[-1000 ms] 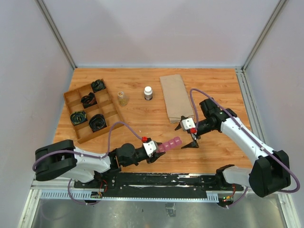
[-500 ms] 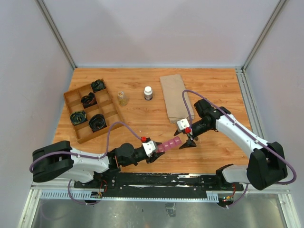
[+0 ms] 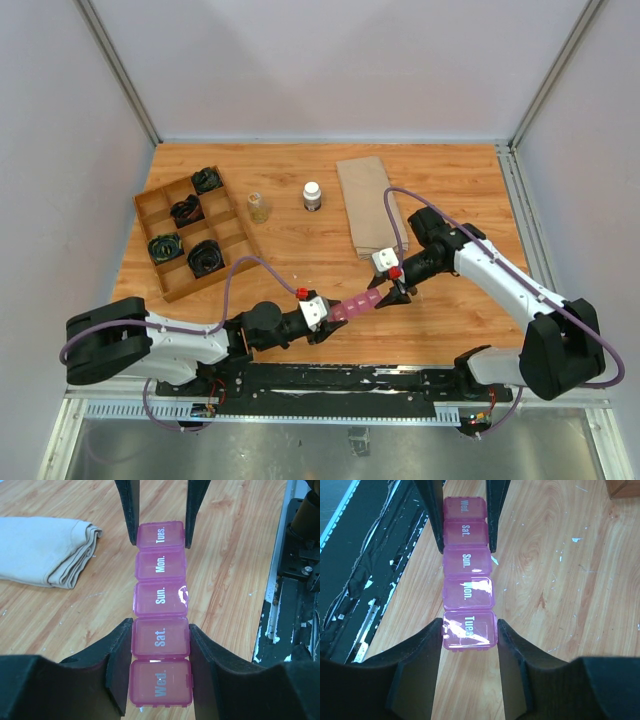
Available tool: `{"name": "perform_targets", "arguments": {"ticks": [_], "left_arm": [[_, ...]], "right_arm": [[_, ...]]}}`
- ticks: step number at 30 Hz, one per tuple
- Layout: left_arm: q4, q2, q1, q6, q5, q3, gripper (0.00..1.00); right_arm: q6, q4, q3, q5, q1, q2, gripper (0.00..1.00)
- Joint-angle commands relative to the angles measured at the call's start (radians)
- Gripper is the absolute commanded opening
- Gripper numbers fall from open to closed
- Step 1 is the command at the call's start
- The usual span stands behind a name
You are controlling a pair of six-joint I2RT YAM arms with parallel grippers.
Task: Sort the pills into containers
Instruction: Open the pill container at the center of the board.
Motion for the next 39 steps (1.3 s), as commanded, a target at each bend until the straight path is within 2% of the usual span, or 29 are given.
{"name": "perform_targets", "arguments": {"ticks": [1,12,21,24,28,30,33,39], "left_arm": [[0.007,-0.025,-0.005,0.022,-0.014,0.013,0.0],[-0.007,-0.029,-0.005,0.029,-0.028,0.004,0.0],[-0.013,-0.03,-0.005,0.03,-0.028,-0.001,0.0],[-0.014,-0.029,-0.006,0.027,-0.022,-0.001,0.0],[-0.014,-0.03,-0.006,0.022,-0.01,0.001,0.0],[-0.014,-0.029,-0.005,0.019,-0.006,0.001,0.0],[-0.013,-0.022,-0.005,0.015,-0.001,0.001,0.0],[-0.013,-0.015,-0.005,0.01,0.011,0.008,0.0]], "right_arm": [[0.013,-0.045,0.034,-0.021,0.015,0.01,0.41],[0.182,-0.047,0.1,-0.011,0.015,0.065,0.25],[0.273,-0.065,0.142,-0.007,0.015,0.103,0.23],[0.298,-0.065,0.152,-0.009,0.015,0.112,0.31],[0.387,-0.005,0.145,0.028,0.015,0.098,0.55],[0.48,0.083,0.125,0.083,0.015,0.074,0.62],[0.549,0.158,0.107,0.123,0.015,0.046,0.67],[0.609,0.224,0.091,0.179,0.015,0.041,0.67]]}}
